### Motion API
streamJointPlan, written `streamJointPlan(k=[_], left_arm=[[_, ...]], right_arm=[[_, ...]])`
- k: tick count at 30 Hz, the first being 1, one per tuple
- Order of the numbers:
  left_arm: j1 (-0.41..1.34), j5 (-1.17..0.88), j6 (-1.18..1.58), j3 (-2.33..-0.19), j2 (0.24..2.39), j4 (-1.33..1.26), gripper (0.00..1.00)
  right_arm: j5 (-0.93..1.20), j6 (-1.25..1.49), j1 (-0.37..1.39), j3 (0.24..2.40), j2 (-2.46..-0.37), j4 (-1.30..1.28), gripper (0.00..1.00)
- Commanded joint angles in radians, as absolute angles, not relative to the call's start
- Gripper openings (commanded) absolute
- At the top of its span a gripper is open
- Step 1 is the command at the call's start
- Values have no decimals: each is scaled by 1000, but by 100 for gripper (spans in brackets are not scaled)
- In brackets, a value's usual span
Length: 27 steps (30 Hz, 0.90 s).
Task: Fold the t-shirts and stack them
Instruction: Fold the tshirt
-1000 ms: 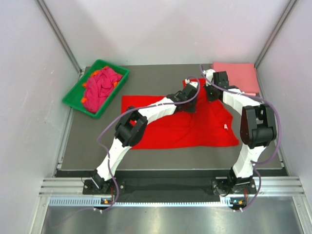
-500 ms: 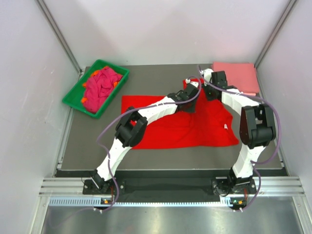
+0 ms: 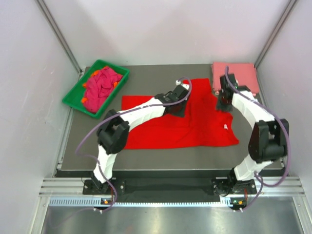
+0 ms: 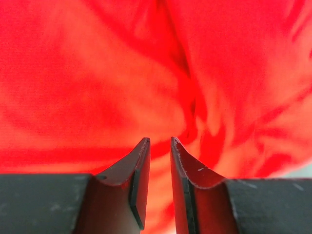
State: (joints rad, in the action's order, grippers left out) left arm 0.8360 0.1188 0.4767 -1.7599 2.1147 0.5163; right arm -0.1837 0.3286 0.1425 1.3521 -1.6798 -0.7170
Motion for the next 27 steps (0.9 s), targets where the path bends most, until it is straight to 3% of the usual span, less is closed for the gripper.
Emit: streamJointPlan(k=[1,9,22,27], left_arm=[[839,68,466,-1626,1941,511,29],[831,50,530,-1324,1799,521,28],[727,185,687,-993,1749,491,28],[729,124,758,-925,1629,471,28]], right_arm=[[-171,543,130,1157,-1542,-868,26],[-195,535,26,867,-1430,-790,21],[-397,529,-75,821,-1545,-741,17],[-408,548,-77,819,-1494,-775,17]])
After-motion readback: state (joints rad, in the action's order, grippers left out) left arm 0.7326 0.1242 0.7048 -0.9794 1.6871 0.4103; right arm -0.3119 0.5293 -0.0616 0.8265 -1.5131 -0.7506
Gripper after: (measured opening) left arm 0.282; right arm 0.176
